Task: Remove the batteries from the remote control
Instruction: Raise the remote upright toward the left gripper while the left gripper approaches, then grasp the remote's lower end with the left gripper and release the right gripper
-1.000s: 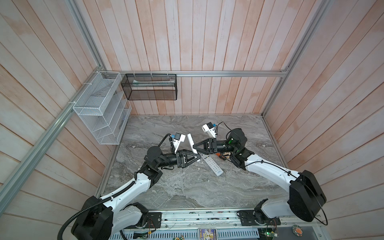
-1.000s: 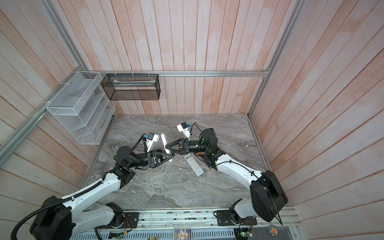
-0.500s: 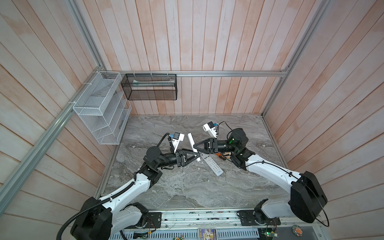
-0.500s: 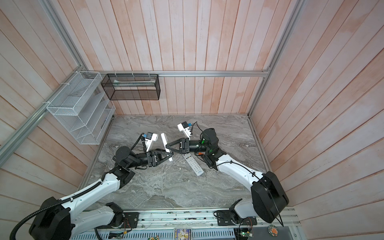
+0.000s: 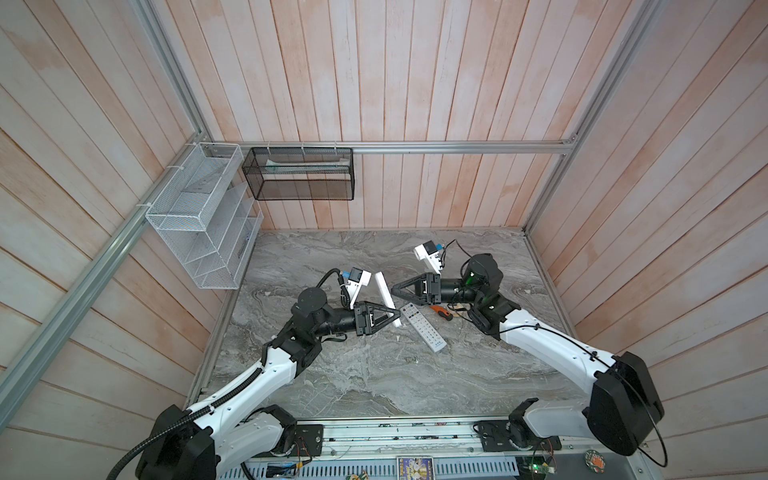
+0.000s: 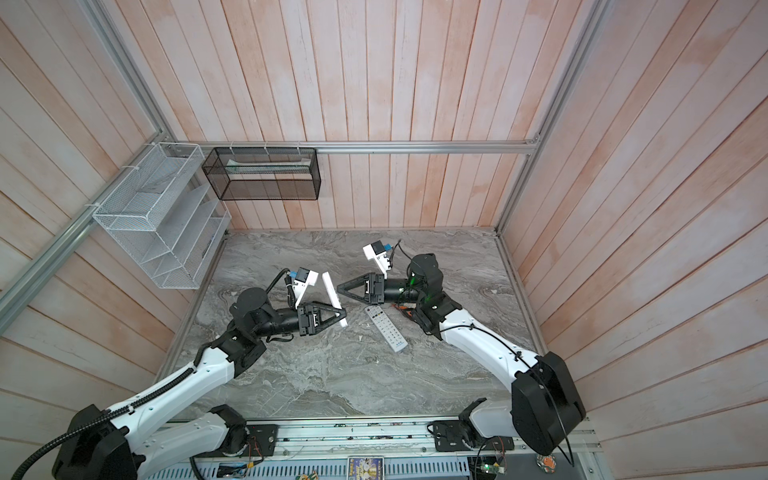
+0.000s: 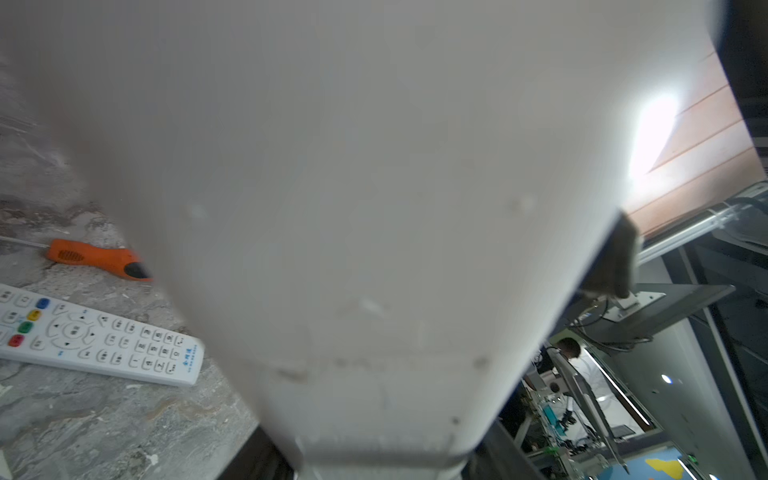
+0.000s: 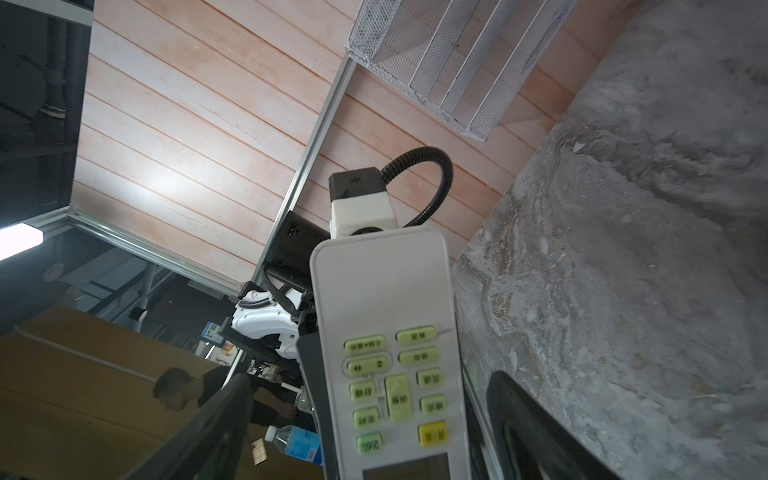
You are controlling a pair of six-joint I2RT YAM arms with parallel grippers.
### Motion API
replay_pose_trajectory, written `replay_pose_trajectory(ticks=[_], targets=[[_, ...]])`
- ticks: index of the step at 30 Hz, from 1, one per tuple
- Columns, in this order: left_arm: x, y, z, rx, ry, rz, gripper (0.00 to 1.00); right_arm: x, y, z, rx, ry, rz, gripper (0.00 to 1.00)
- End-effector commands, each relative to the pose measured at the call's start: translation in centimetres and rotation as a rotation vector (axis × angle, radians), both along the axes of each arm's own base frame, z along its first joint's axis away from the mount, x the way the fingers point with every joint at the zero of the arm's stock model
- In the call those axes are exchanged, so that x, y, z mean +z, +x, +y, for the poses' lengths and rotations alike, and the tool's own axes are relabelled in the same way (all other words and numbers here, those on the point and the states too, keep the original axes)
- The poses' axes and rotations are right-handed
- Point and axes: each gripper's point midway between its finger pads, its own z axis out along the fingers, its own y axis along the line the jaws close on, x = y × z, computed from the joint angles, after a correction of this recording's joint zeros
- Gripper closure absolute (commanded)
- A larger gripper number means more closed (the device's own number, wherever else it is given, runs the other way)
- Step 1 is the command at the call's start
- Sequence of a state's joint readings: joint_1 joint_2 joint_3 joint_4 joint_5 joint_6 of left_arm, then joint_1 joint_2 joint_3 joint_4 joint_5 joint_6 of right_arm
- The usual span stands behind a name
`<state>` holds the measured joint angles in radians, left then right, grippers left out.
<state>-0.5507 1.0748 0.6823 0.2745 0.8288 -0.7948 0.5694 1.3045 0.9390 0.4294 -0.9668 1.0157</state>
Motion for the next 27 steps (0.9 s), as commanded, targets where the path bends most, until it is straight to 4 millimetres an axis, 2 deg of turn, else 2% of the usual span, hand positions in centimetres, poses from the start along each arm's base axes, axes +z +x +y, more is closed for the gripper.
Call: replay_pose_trajectory(ticks=[1, 6, 9, 13, 15, 19, 27], targets=[[-3.9, 0.6, 1.4, 0.063, 0.265, 0.002, 0.62, -0.1, 1.9, -2.5, -0.161, -0.144, -0.094, 0.10], [-11.8, 1.6, 4.3, 0.093, 0.692, 0.113, 0.64, -4.9, 3.2, -4.6, -0.251, -0.426, -0.089, 0.09], [-16.5, 1.4, 5.8, 0.066, 0.966, 0.173, 0.67, -7.2, 3.3, -5.4, -0.270, -0.501, -0.064, 0.09], [-20.8, 0.3, 5.3, -0.042, 1.239, 0.139, 0.68, -9.2, 2.7, -6.0, -0.273, -0.539, -0.042, 0.10], [-22.6, -0.5, 5.0, -0.105, 1.322, 0.133, 0.68, -10.4, 2.3, -6.4, -0.272, -0.575, -0.030, 0.09], [-25.1, -1.3, 4.4, -0.190, 1.414, 0.105, 0.68, -12.7, 1.3, -7.5, -0.271, -0.642, -0.006, 0.09], [-26.4, -2.1, 3.5, -0.302, 1.436, 0.059, 0.68, -15.8, -0.1, -8.6, -0.255, -0.701, 0.034, 0.09]])
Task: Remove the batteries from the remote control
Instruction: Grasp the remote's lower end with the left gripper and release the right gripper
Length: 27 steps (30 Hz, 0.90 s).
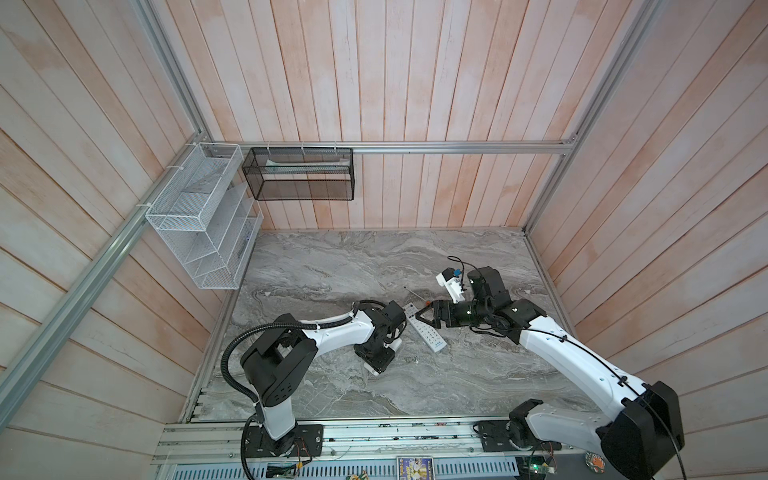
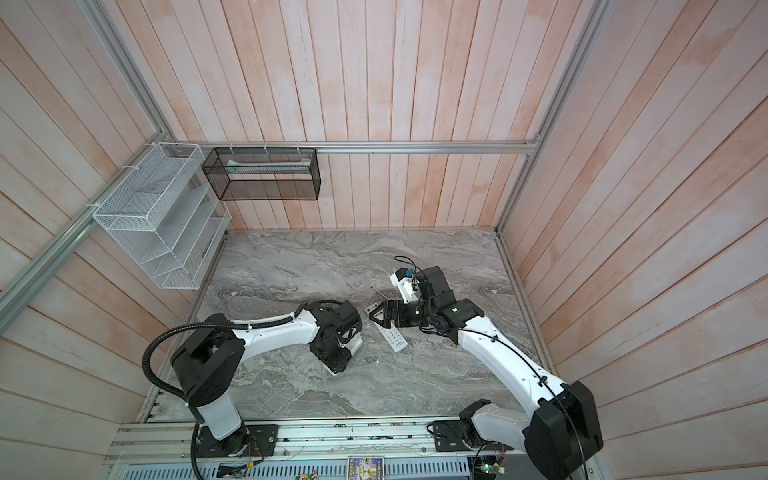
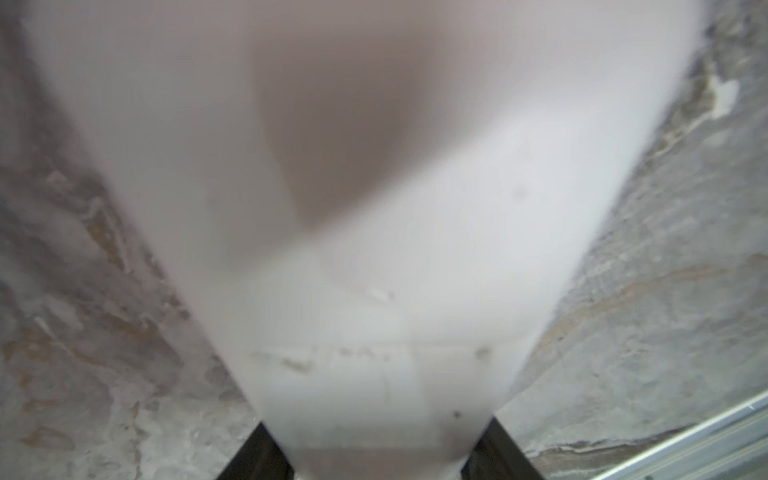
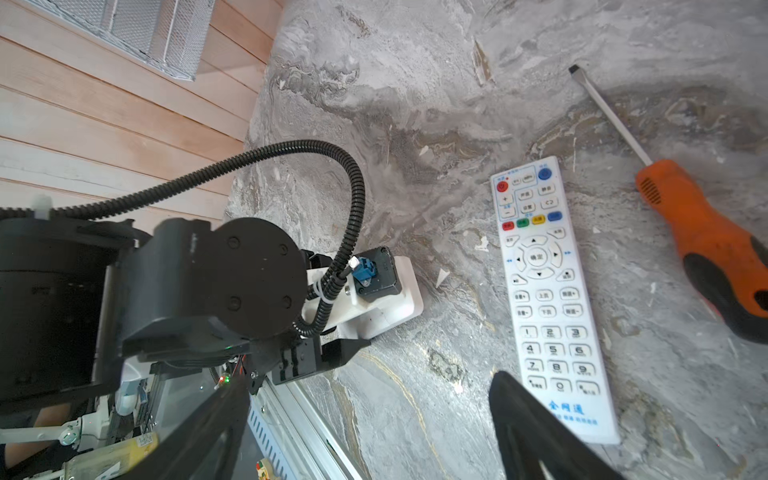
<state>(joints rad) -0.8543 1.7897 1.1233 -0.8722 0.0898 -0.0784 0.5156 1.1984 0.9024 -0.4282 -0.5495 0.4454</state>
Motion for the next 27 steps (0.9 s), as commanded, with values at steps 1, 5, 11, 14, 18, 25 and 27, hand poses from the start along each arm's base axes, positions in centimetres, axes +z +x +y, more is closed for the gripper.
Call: replay_pose_trajectory(ticks=[1, 5, 11, 14, 18, 25, 27], targets=[[-0.2, 0.1, 0.0, -0.062, 0.022, -0.004, 0.66, -1.3, -0.7, -0.8, 0.003, -0.052, 0.004, 0.10], [-0.5, 0.0, 0.0, -0.060, 0.015, -0.001, 0.48, -1.5, -0.6, -1.0, 0.000, -0.065, 0.002, 0.10], [-1.1, -0.6, -0.2, -0.019, -0.020, 0.012, 0.32, -1.4, -0.4, -1.1, 0.003, -0.070, -0.005, 0.09], [-1.4, -1.1, -0.3, -0.017, -0.045, 0.021, 0.30, -1.3, -0.4, -1.0, 0.005, -0.066, -0.006, 0.10], [-1.4, -1.1, -0.3, 0.023, -0.049, 0.022, 0.30, -1.5, -0.4, -1.0, 0.009, -0.070, -0.001, 0.10], [-2.2, -1.4, -0.5, 0.057, -0.062, 0.041, 0.36, -1.1, -0.3, -1.2, 0.000, -0.074, -0.013, 0.10], [-2.5, -1.7, -0.5, 0.069, -0.067, 0.052, 0.42, -1.1, -0.3, -1.1, 0.002, -0.074, -0.015, 0.10]])
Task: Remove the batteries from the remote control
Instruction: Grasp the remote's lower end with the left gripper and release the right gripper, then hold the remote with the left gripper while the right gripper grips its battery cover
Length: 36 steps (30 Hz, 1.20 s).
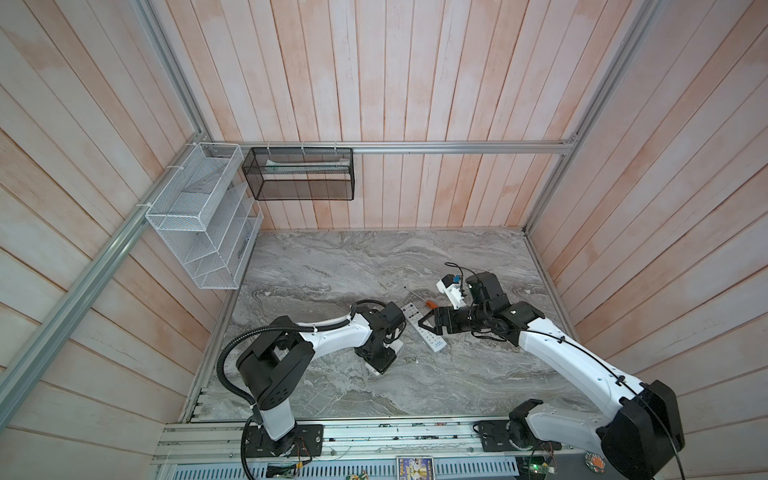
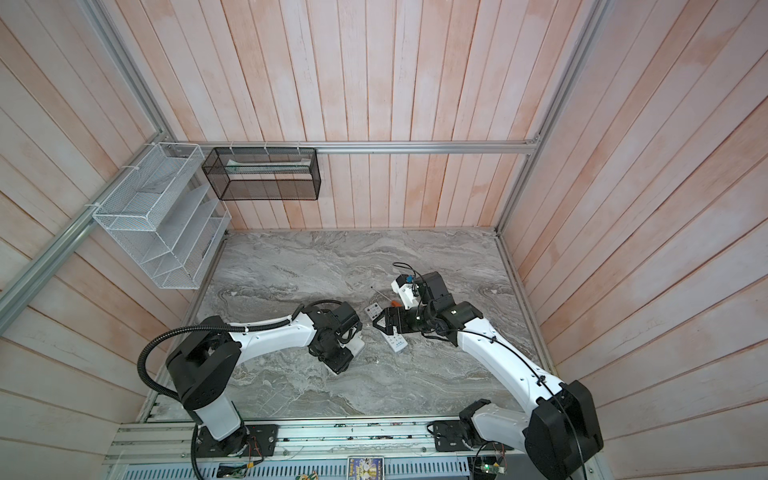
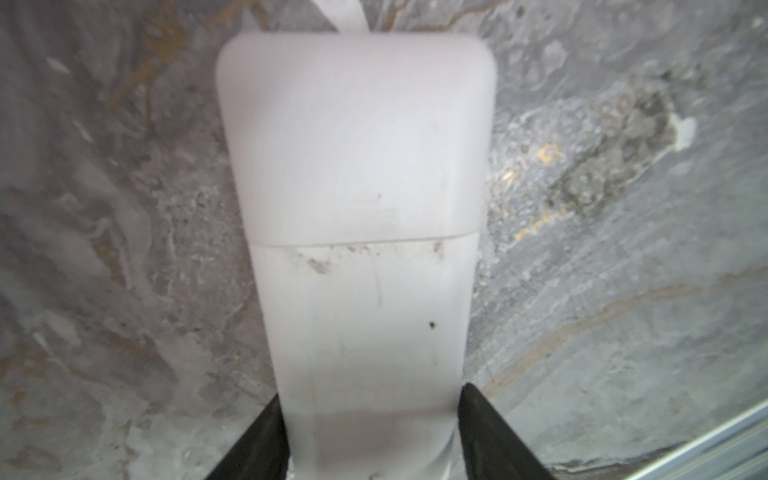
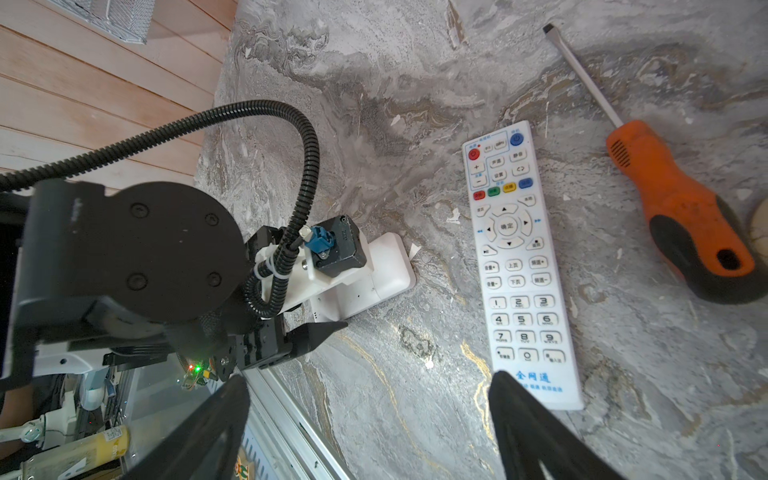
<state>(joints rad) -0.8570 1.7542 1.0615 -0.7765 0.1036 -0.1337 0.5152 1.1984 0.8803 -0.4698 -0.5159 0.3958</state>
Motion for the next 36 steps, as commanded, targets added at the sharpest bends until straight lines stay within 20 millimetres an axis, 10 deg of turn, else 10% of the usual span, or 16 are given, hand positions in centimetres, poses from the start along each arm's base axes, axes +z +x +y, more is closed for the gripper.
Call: replay_pose_trajectory(ticks=[1, 25, 36], targets=[[-2.3, -1.9, 0.1, 0.020, -0.013, 0.085, 0.44, 0.6, 0.3, -0.3, -0.006, -0.010, -0.022, 0.10], [7.7, 0.0, -0.8, -0.116, -0.194, -0.154, 0.56, -3.1, -1.6, 2.2, 0.151, -0.006, 0.126, 0.15], [8.6, -0.4, -0.9, -0.130, -0.227, -0.157, 0.56, -3.6, -1.8, 5.3, 0.235, 0.043, 0.147, 0.23]])
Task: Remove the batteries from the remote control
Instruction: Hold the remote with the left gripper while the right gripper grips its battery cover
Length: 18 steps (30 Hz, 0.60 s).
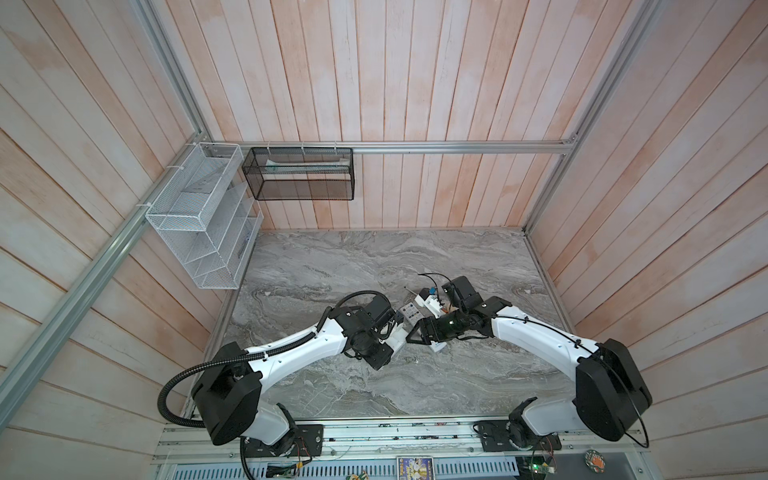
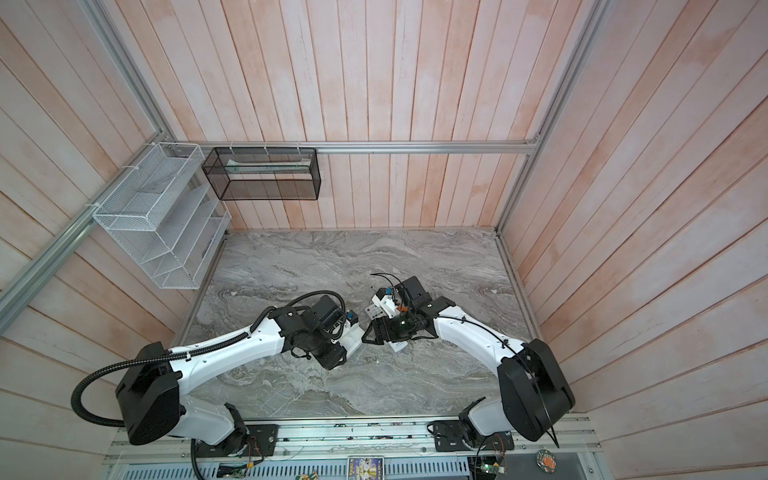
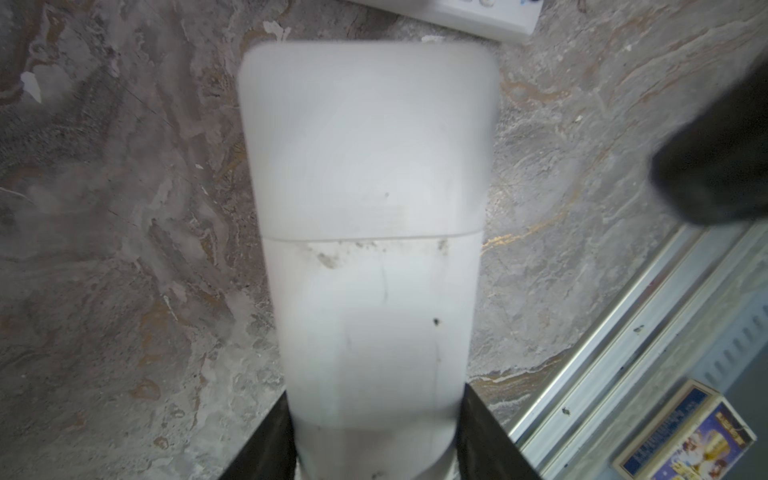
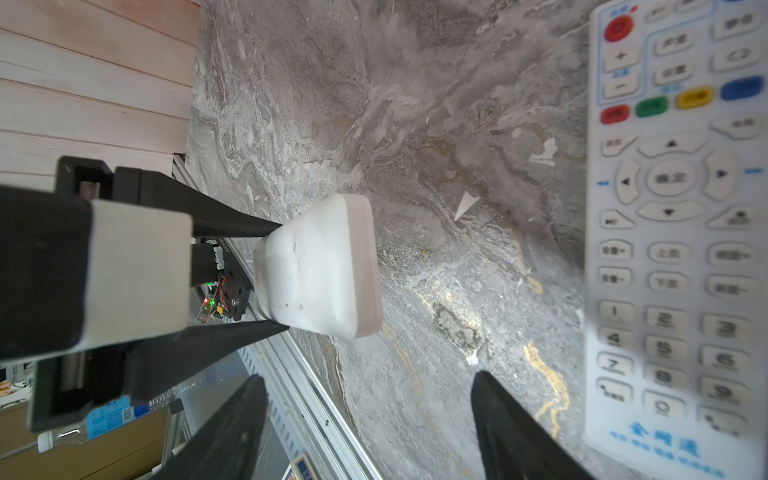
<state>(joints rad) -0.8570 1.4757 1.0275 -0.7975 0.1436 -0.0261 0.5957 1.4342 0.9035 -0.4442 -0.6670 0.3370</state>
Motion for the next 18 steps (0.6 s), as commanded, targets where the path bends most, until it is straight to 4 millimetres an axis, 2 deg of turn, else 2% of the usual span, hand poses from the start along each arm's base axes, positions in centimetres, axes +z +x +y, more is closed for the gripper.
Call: replay_pose_trajectory(ticks=[1, 11, 18], targets=[[1.4, 0.1, -0.5, -0.019, -0.041, -0.015, 0.56, 1.2, 0.6, 1.3, 0.025, 0.051, -0.029, 0.24], [1.7, -0.1, -0.5, -0.016, -0.058, -0.019, 0.56, 0.8, 1.1, 3.0, 0.049, 0.080, -0.014, 0.34], [1.9, -0.2, -0.5, -0.017, -0.070, -0.023, 0.56, 0.4, 1.2, 3.5, 0.050, 0.084, -0.002, 0.42]])
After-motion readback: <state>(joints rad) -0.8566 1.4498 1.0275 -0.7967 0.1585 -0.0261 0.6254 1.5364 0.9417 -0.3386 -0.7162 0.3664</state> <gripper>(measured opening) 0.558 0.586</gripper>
